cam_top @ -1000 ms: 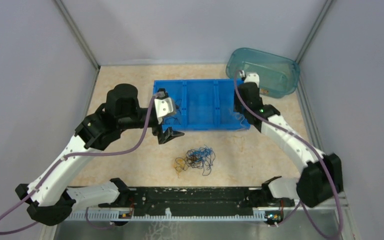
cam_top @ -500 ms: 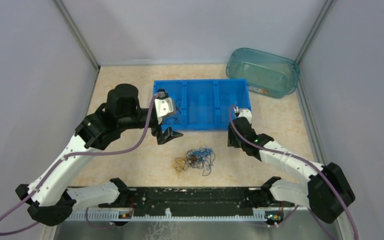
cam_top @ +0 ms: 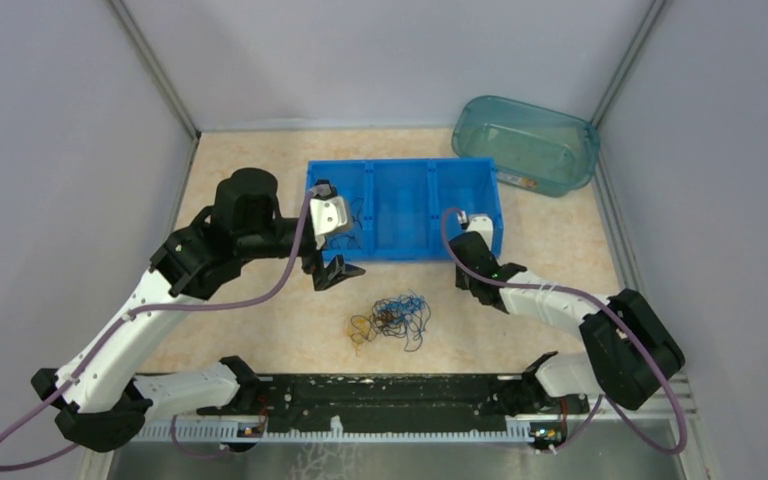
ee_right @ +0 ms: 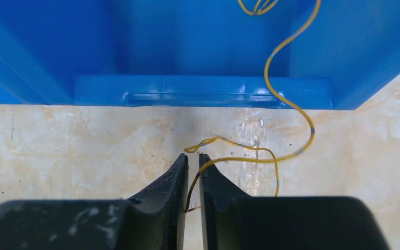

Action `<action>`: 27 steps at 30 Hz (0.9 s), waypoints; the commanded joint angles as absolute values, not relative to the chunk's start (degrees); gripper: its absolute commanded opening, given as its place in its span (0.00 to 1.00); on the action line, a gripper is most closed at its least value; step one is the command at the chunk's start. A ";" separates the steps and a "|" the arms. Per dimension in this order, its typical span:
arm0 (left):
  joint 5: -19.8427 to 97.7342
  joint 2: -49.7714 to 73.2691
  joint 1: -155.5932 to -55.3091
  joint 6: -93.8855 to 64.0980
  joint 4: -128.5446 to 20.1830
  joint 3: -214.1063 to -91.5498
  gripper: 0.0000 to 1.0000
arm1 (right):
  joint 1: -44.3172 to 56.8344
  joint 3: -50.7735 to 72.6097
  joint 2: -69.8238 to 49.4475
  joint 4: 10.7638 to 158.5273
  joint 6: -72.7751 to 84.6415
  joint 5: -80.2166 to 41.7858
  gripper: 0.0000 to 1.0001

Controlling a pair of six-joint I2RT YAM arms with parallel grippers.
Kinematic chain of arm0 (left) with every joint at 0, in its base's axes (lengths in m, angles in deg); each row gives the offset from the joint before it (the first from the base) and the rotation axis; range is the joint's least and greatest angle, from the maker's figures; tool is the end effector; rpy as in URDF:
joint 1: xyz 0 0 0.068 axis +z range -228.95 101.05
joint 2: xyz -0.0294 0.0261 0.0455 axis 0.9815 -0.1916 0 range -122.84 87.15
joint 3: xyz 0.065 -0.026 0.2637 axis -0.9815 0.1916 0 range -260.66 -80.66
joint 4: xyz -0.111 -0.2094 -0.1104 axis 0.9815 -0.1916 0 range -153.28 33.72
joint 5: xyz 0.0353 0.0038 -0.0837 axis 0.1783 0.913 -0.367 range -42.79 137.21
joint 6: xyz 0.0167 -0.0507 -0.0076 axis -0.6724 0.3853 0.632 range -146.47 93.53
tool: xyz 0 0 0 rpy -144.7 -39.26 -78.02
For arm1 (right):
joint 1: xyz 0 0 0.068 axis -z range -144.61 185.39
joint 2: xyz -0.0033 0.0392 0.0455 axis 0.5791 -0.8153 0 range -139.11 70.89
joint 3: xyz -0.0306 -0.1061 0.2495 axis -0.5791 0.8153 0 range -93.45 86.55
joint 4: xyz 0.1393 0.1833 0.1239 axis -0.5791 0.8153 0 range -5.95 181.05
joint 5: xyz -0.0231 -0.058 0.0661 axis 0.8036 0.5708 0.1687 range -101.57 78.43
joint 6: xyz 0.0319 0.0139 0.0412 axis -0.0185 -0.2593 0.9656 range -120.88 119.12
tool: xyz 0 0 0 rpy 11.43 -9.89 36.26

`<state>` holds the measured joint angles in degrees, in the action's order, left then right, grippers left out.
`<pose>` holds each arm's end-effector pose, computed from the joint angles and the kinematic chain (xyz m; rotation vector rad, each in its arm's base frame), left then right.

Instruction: Untangle the cables

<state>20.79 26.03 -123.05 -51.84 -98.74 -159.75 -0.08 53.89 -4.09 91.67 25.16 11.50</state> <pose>0.1350 -0.1529 0.4335 1.3808 1.4644 -0.6692 0.2051 0.1289 0.1662 -0.0187 2.3520 0.0257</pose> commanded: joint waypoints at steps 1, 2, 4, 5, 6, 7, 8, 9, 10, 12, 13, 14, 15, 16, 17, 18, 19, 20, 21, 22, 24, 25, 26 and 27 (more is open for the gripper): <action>20.26 26.80 -122.80 -52.49 -98.99 -159.44 1.00 | -0.27 49.84 -1.03 91.56 22.32 14.29 0.06; 20.23 26.93 -122.74 -52.90 -99.06 -158.98 1.00 | -0.23 48.40 0.47 92.83 21.86 14.13 0.00; 20.32 27.11 -122.81 -53.54 -99.16 -158.14 1.00 | -0.02 44.72 3.43 95.13 20.49 13.39 0.00; 20.20 27.19 -122.80 -53.95 -99.25 -157.77 0.99 | 0.41 42.72 4.56 96.10 19.83 12.65 0.00; 20.19 27.25 -122.81 -54.50 -99.40 -157.35 0.99 | 1.10 40.88 5.27 97.13 19.18 11.83 0.00; 20.24 27.36 -122.76 -55.03 -99.50 -156.90 0.99 | 2.02 38.76 5.54 97.96 18.56 10.76 0.00; 20.34 27.44 -122.80 -55.65 -99.64 -156.35 0.98 | 3.23 36.87 5.62 98.63 17.94 9.50 0.00; 20.55 27.56 -122.81 -56.10 -99.70 -155.81 0.98 | 4.42 35.29 5.38 98.87 17.25 8.17 0.00; 20.65 27.66 -122.77 -56.43 -99.89 -155.48 0.97 | 5.59 33.83 4.97 98.90 16.40 7.14 0.00; 20.65 27.87 -122.81 -57.22 -100.33 -154.85 0.95 | 7.21 31.58 3.54 98.31 14.26 6.27 0.00; 20.48 28.11 -122.81 -57.63 -100.48 -154.60 0.95 | 7.87 30.69 2.58 97.59 13.38 5.89 0.00; 20.34 28.23 -122.81 -57.89 -100.49 -154.40 0.94 | 8.39 29.93 1.31 96.92 12.57 5.73 0.00; 20.25 28.33 -122.80 -57.99 -100.49 -154.30 0.94 | 9.19 28.97 -0.09 96.35 11.89 5.55 0.00; 20.13 28.35 -122.76 -58.09 -100.45 -154.24 0.93 | 9.72 28.08 -2.13 95.87 11.18 5.34 0.00; 19.99 28.36 -122.79 -58.21 -101.76 -154.20 0.93 | 10.17 26.93 -3.83 95.32 10.57 5.45 0.00; 19.84 28.31 -122.80 -58.30 -102.11 -154.20 0.93 | 10.57 25.88 -5.49 94.71 10.01 5.33 0.00; 19.79 28.35 -122.81 -58.24 -102.16 -154.22 0.92 | 10.90 25.04 -7.08 94.03 9.46 5.10 0.00; 19.71 28.40 -122.81 -58.32 -102.18 -154.22 0.92 | 11.21 24.28 -8.79 93.43 9.00 5.16 0.00; 19.70 28.48 -122.81 -58.32 -102.28 -154.20 0.92 | 11.52 23.62 -10.40 93.03 8.85 5.35 0.00; 19.70 28.53 -122.81 -58.35 -102.30 -154.23 0.92 | 11.83 23.05 -12.12 92.61 8.68 5.35 0.00; 19.75 28.85 -122.81 -58.51 -102.32 -154.12 0.93 | 12.28 22.62 -15.22 91.55 8.01 6.16 0.00; 19.75 29.02 -122.79 -58.66 -102.34 -154.01 0.93 | 12.48 22.65 -16.68 90.92 7.81 6.41 0.00; 19.70 29.13 -122.81 -58.84 -102.47 -153.92 0.93 | 12.66 22.61 -17.94 90.54 7.59 6.67 0.00; 19.73 29.19 -122.81 -58.82 -102.51 -153.81 0.93 | 12.77 22.45 -19.25 90.28 7.60 6.66 0.00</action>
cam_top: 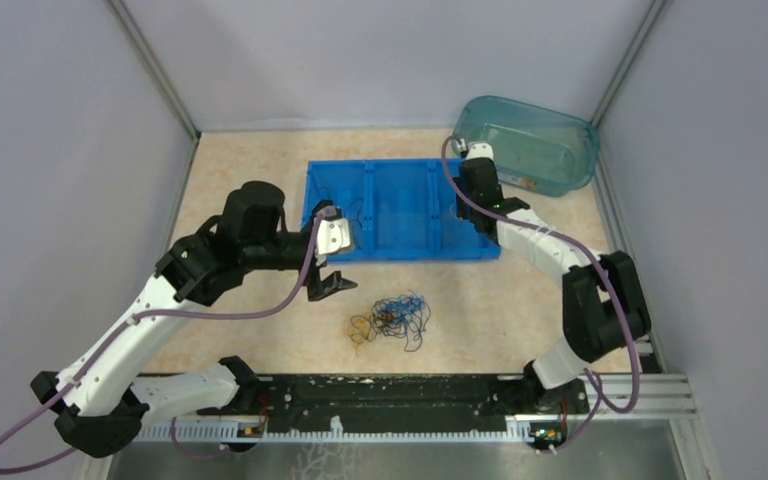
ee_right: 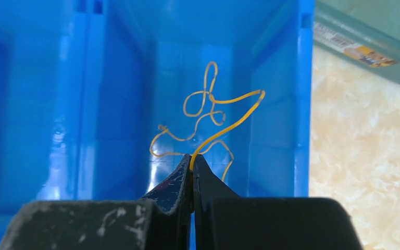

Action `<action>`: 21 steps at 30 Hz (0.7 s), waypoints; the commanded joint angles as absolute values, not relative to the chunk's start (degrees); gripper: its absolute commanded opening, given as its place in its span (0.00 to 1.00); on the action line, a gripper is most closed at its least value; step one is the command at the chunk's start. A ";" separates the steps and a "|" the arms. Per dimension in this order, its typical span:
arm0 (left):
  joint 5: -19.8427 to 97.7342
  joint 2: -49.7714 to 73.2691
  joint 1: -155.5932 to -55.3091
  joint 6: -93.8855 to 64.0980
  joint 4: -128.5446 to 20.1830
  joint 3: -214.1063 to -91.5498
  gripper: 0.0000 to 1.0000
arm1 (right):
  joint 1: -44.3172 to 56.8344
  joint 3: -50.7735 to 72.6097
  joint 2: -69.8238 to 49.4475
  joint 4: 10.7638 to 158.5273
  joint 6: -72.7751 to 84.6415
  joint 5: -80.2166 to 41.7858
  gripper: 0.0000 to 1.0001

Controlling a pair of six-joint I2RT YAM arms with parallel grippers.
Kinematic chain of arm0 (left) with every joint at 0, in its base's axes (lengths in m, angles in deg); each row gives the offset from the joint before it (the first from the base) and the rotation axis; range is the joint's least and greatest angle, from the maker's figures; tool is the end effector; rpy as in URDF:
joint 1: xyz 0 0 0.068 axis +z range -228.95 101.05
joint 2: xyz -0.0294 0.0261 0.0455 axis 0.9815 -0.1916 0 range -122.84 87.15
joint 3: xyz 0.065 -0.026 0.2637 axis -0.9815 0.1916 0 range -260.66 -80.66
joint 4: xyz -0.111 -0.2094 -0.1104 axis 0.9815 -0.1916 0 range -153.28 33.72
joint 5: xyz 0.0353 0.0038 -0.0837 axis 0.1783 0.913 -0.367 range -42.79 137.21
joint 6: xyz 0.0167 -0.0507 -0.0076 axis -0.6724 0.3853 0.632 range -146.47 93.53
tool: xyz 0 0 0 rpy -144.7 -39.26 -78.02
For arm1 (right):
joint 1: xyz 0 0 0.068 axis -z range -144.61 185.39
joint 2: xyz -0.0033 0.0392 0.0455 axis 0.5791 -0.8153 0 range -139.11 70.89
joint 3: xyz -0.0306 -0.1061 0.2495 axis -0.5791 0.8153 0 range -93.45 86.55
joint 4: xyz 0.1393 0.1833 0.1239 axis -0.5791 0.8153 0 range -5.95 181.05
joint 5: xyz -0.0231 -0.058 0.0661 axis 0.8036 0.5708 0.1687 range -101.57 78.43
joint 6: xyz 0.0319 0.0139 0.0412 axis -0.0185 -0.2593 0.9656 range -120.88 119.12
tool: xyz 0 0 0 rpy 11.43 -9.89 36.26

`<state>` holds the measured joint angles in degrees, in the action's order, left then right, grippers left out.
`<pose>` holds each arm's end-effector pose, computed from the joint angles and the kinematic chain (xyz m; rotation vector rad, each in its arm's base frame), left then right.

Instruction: Untangle the cables

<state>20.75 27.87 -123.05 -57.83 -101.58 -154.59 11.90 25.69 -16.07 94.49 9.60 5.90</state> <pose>0.1312 -0.1492 0.4065 1.4966 1.4782 -0.6188 0.3154 0.1253 0.2590 -0.0788 2.1732 0.0002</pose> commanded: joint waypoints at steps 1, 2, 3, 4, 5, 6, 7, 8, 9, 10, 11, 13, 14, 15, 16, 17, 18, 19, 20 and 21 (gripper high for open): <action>19.70 29.32 -122.81 -58.96 -102.59 -153.68 0.93 | 12.79 22.17 -20.30 90.32 7.61 6.70 0.00; 19.63 29.39 -122.81 -58.99 -102.68 -153.63 0.93 | 12.82 21.64 -21.09 90.79 7.78 6.45 0.00; 19.61 29.45 -122.81 -59.09 -102.69 -153.51 0.94 | 12.80 21.19 -21.61 91.52 8.22 6.10 0.02; 19.66 29.45 -122.78 -59.09 -102.69 -153.52 0.94 | 12.80 20.90 -21.45 91.62 8.50 5.75 0.15; 19.76 29.54 -122.80 -59.15 -102.69 -153.44 0.94 | 12.80 20.76 -21.03 91.70 8.84 5.59 0.27; 19.75 29.58 -122.81 -59.12 -102.62 -153.36 0.95 | 12.80 20.68 -20.34 91.76 8.94 5.57 0.37; 19.72 29.59 -122.81 -59.14 -102.54 -153.23 0.96 | 12.80 20.52 -19.59 91.86 8.89 5.38 0.44; 19.63 29.66 -122.81 -59.11 -102.40 -153.04 0.97 | 12.80 20.08 -18.75 92.22 8.83 5.24 0.47; 19.67 29.67 -122.80 -59.06 -102.35 -152.88 0.97 | 12.80 19.30 -18.00 92.82 8.79 4.87 0.50; 19.69 29.67 -122.79 -58.89 -102.22 -152.59 0.98 | 12.80 18.46 -17.18 93.73 8.85 4.48 0.51; 19.65 29.56 -122.74 -58.90 -102.13 -152.38 0.98 | 12.73 17.42 -16.21 94.58 9.10 3.60 0.51; 19.56 29.33 -122.72 -58.74 -101.80 -151.89 0.99 | 12.59 16.19 -13.82 96.13 10.04 1.69 0.53; 19.57 29.28 -122.71 -58.60 -101.62 -151.66 0.99 | 12.23 16.17 -12.26 96.48 10.48 0.96 0.54; 19.43 29.11 -122.60 -58.20 -101.37 -151.34 1.00 | 11.72 16.65 -10.66 96.29 10.80 0.53 0.55; 19.13 29.07 -122.32 -57.84 -101.24 -150.91 1.00 | 11.14 17.47 -9.03 96.13 11.19 0.12 0.60; 18.72 29.01 -122.02 -57.32 -101.20 -150.35 1.00 | 10.51 18.35 -7.61 96.10 11.50 -0.53 0.62; 18.39 28.94 -121.57 -56.86 -101.20 -149.58 1.00 | 9.85 19.72 -6.07 96.21 11.85 -1.00 0.63; 17.91 28.96 -121.01 -56.53 -99.90 -148.71 1.00 | 8.90 21.23 -4.50 96.22 12.08 -1.63 0.63; 17.33 28.88 -120.30 -56.45 -99.35 -147.50 1.00 | 7.87 23.15 -2.97 95.84 12.24 -2.49 0.63; 16.64 28.96 -119.52 -56.54 -99.27 -146.33 1.00 | 6.11 25.17 -1.30 95.31 12.29 -3.50 0.64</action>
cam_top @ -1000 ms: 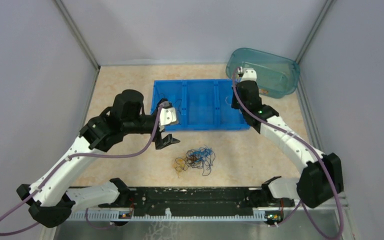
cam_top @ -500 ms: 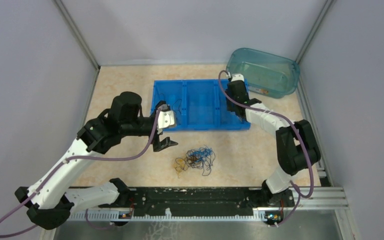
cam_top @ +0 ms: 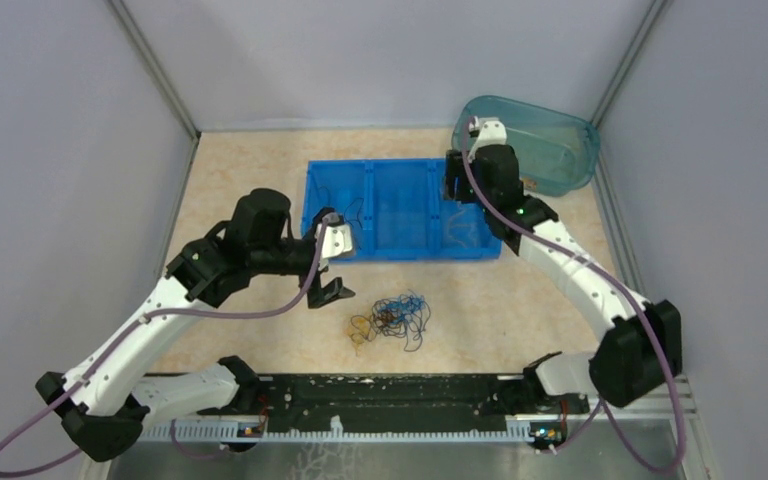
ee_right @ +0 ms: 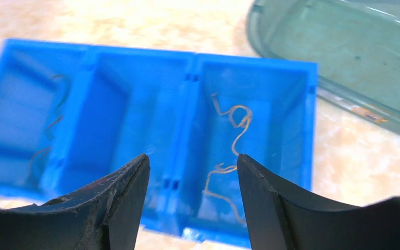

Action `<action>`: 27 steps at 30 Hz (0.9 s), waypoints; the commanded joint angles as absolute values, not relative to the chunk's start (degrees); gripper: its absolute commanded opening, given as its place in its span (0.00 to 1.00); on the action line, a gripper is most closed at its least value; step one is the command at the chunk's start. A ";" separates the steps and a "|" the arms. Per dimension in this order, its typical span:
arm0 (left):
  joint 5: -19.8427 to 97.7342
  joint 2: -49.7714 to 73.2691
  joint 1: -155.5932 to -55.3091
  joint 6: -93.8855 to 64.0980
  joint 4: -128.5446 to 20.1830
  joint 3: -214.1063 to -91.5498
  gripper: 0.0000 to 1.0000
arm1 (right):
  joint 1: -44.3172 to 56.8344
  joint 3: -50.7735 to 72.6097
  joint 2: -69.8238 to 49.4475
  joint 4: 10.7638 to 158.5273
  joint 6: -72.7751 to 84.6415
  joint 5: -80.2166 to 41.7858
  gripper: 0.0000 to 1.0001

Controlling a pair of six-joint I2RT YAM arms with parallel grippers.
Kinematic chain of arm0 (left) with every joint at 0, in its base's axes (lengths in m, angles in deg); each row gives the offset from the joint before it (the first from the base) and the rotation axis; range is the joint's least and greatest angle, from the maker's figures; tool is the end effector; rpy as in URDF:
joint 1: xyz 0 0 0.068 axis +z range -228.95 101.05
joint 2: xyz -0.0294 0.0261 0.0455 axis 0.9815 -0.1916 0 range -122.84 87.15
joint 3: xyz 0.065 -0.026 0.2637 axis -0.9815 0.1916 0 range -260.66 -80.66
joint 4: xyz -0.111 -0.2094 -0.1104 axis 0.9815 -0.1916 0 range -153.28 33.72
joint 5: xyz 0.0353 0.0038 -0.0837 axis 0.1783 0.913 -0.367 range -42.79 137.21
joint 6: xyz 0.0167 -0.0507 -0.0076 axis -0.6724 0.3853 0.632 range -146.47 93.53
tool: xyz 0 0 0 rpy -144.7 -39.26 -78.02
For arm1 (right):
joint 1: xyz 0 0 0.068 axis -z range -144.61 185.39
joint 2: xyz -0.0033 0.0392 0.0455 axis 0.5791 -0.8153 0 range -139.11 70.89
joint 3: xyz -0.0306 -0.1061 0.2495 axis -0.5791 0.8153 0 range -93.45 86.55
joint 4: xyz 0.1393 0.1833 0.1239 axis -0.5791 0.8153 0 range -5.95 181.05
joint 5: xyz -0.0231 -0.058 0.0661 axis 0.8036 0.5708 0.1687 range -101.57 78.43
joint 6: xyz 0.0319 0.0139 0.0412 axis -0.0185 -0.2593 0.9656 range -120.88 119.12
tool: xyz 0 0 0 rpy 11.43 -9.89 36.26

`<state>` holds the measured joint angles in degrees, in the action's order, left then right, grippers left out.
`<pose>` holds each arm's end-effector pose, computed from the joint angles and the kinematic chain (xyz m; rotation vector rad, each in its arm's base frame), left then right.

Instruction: Untangle the cables

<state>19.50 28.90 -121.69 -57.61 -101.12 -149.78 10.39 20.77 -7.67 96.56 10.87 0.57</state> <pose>0.1341 -0.1464 0.3842 1.5079 1.5392 -0.6390 0.2916 0.1277 0.3301 -0.0969 2.0047 0.1976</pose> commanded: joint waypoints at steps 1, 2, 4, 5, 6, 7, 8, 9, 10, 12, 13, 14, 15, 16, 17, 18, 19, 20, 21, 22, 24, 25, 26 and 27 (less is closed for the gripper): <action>16.02 29.08 -118.61 -57.25 -99.23 -145.00 1.00 | 4.65 27.40 0.25 94.77 12.24 -4.50 0.64; 15.57 29.31 -117.78 -58.40 -99.19 -143.40 1.00 | 3.24 29.98 2.11 93.49 11.94 -6.35 0.64; 15.46 29.89 -116.39 -60.74 -98.48 -139.84 1.00 | -0.16 36.73 6.38 88.48 10.89 -12.47 0.64; 14.85 30.15 -115.40 -62.52 -98.32 -138.49 1.00 | -1.79 39.70 7.72 85.98 10.13 -15.84 0.63; 13.92 30.34 -114.17 -63.80 -98.37 -137.45 1.00 | -3.65 42.24 8.75 84.27 9.11 -18.72 0.63; 13.11 30.52 -112.74 -65.20 -98.54 -136.42 1.00 | -5.51 44.18 9.34 82.78 8.41 -20.07 0.62; 12.53 30.86 -110.87 -66.56 -98.57 -135.38 1.00 | -7.18 46.14 9.65 81.42 7.75 -21.86 0.62; 12.34 31.18 -109.56 -68.04 -98.67 -134.17 1.00 | -8.71 47.78 9.65 79.57 7.24 -23.55 0.61; 12.56 31.51 -108.54 -69.64 -99.19 -133.04 1.00 | -10.17 49.42 9.40 77.88 6.86 -24.88 0.61; 13.41 32.47 -106.98 -73.39 -100.02 -130.64 1.00 | -13.48 51.47 7.93 74.73 5.99 -25.55 0.60; 13.78 33.04 -106.33 -74.77 -100.24 -129.49 1.00 | -14.78 51.86 6.27 73.94 5.69 -25.36 0.60; 14.01 33.73 -105.83 -76.28 -100.44 -128.31 1.00 | -16.02 51.60 4.26 73.80 5.22 -25.24 0.60; 14.28 34.25 -105.64 -77.27 -100.49 -127.27 1.00 | -17.00 51.12 1.81 73.89 4.76 -24.91 0.60; 14.56 34.76 -105.60 -77.99 -100.39 -126.38 1.00 | -18.12 50.54 -0.60 74.08 4.34 -24.18 0.60; 14.45 35.12 -105.61 -78.44 -100.22 -125.54 0.99 | -19.19 49.67 -2.97 74.65 4.00 -22.85 0.59; 14.27 35.45 -105.66 -78.62 -99.85 -124.92 0.98 | -19.78 49.16 -5.14 74.89 4.00 -21.62 0.58; 14.19 35.64 -105.67 -78.67 -99.34 -124.34 0.97 | -20.07 48.69 -6.96 75.06 4.29 -20.49 0.55; 14.14 35.54 -105.60 -78.78 -99.01 -123.91 0.97 | -20.19 48.63 -8.27 74.62 5.06 -19.28 0.53; 14.18 35.38 -105.64 -79.15 -98.90 -123.70 0.96 | -20.17 49.02 -9.20 74.08 5.88 -17.99 0.50; 14.34 35.11 -105.59 -79.51 -98.86 -123.60 0.95 | -20.21 49.59 -9.33 73.20 6.68 -17.22 0.48; 14.13 34.39 -105.59 -80.17 -98.75 -123.55 0.92 | -20.24 51.21 -8.70 71.44 8.45 -15.13 0.41; 13.66 34.15 -105.66 -80.50 -98.55 -123.41 0.90 | -20.22 51.82 -8.08 71.06 9.11 -13.63 0.36; 12.63 33.82 -105.59 -81.34 -98.40 -123.15 0.88 | -20.17 52.44 -7.34 70.89 9.71 -12.05 0.31; 11.52 33.64 -105.65 -82.10 -98.32 -122.93 0.87 | -20.16 52.97 -6.42 70.85 10.60 -10.45 0.27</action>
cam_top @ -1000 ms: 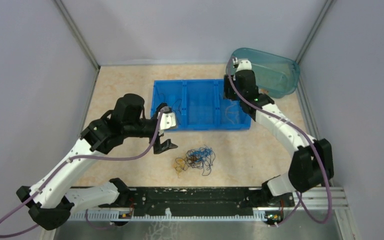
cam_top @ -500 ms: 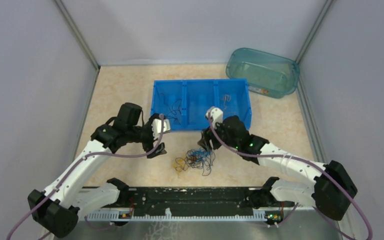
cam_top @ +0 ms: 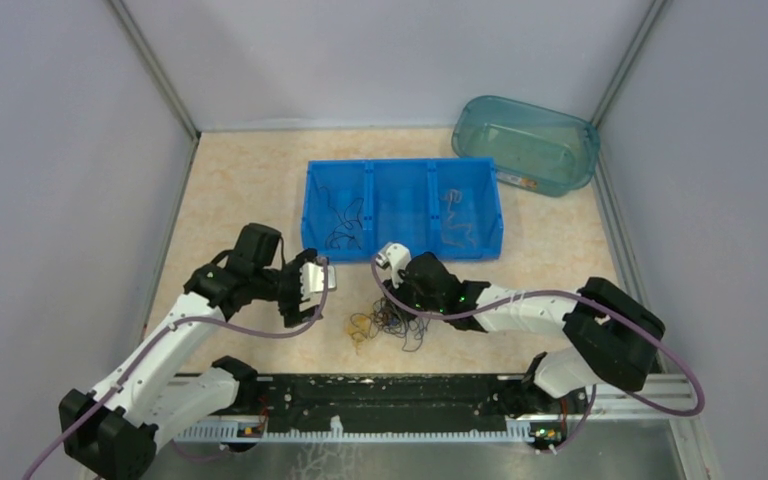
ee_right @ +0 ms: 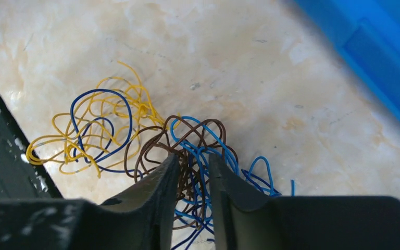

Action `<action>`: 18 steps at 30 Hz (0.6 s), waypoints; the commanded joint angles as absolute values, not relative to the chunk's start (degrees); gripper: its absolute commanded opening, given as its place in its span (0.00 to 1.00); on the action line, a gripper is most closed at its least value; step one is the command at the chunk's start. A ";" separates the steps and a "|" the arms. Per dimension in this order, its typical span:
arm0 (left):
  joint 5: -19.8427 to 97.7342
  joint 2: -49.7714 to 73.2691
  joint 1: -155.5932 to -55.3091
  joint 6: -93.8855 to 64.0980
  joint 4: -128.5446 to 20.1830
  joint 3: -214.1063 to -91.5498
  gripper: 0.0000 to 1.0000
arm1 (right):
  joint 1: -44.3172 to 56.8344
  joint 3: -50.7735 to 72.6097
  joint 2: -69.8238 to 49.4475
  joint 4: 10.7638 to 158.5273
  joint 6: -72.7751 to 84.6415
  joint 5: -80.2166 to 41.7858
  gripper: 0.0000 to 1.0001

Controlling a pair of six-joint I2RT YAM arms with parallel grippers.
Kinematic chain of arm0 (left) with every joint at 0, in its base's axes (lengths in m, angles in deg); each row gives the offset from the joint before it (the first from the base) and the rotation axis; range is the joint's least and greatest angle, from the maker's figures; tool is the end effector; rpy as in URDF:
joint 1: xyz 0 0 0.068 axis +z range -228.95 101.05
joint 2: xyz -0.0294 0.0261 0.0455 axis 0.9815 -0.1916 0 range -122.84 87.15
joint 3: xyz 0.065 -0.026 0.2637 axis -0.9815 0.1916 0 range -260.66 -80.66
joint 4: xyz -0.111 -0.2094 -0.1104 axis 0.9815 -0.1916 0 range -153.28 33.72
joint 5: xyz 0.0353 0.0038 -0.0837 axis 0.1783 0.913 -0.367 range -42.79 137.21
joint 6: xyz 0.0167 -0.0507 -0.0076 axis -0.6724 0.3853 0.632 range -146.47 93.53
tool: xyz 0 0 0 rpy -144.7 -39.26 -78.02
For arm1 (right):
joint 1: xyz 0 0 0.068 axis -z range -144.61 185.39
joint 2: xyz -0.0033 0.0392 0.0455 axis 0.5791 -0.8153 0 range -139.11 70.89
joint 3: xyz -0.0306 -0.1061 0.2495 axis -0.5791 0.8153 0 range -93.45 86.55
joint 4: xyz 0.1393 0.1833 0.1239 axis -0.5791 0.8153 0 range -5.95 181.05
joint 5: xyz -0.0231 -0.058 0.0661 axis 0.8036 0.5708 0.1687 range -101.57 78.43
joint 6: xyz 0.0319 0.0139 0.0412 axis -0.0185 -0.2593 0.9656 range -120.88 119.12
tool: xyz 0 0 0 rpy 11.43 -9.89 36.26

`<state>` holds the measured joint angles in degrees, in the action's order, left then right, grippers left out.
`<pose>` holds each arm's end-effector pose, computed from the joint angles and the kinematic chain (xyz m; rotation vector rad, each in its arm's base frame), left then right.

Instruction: Untangle the cables

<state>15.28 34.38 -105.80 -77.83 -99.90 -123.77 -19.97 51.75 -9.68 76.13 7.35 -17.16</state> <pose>0.1469 -0.0954 0.2583 1.6638 1.6917 -0.4939 0.1547 0.2299 0.1731 -0.9797 2.1078 0.6954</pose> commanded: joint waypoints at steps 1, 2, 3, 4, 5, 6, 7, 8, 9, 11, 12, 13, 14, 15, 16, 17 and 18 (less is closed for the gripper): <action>10.56 33.49 -105.66 -82.34 -97.98 -122.56 0.86 | -20.17 53.40 -5.29 70.99 11.54 -8.39 0.23; 9.97 33.23 -105.90 -82.01 -97.20 -122.25 0.85 | -20.18 53.81 -4.28 71.42 12.23 -6.44 0.20; 9.91 32.88 -106.20 -81.57 -96.23 -121.79 0.84 | -20.16 54.26 -3.25 71.83 12.72 -5.11 0.17; 10.14 32.29 -106.69 -81.36 -95.64 -121.59 0.84 | -20.16 54.53 -2.37 72.48 13.31 -3.69 0.16; 10.61 31.58 -107.31 -81.25 -95.28 -121.49 0.83 | -20.16 54.92 -1.60 73.13 13.81 -2.69 0.14; 11.01 30.64 -107.83 -81.19 -95.05 -121.45 0.82 | -20.12 55.35 -0.82 73.72 14.64 -1.49 0.13; 11.53 30.03 -108.43 -81.27 -94.97 -121.36 0.82 | -20.11 55.91 -0.07 74.44 15.28 -0.55 0.11; 12.03 29.50 -109.02 -81.42 -94.98 -121.35 0.81 | -20.16 56.53 0.74 74.59 15.76 -0.17 0.10; 12.52 28.96 -109.58 -81.55 -94.96 -121.37 0.81 | -20.12 57.59 1.68 74.52 16.50 -0.15 0.10; 13.06 27.85 -110.85 -81.57 -94.79 -121.47 0.81 | -20.15 59.42 3.75 74.86 18.06 0.77 0.13; 13.29 27.14 -111.43 -81.25 -94.52 -121.73 0.81 | -20.17 59.86 4.70 75.51 18.86 1.60 0.19; 13.49 26.26 -112.15 -80.73 -94.33 -122.11 0.81 | -20.18 60.19 5.60 76.03 19.68 2.59 0.29; 13.58 25.31 -112.70 -80.33 -94.22 -122.61 0.80 | -20.10 60.36 6.76 76.65 20.48 3.68 0.38; 13.56 24.49 -113.23 -79.81 -94.13 -123.04 0.79 | -20.12 60.54 7.67 77.08 21.00 4.13 0.45; 13.32 23.85 -113.57 -79.41 -93.95 -123.41 0.78 | -20.08 60.50 8.43 77.41 21.08 4.33 0.49; 13.15 23.52 -113.92 -78.95 -93.73 -123.55 0.77 | -20.10 60.16 8.91 77.78 21.23 4.27 0.52; 13.06 23.44 -114.56 -78.86 -93.62 -123.54 0.75 | -20.01 59.75 9.13 77.88 20.95 3.82 0.53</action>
<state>13.95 24.37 -113.08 -79.64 -95.16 -121.87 -19.95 60.97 6.08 78.25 18.84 1.31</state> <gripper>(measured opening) 0.771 0.504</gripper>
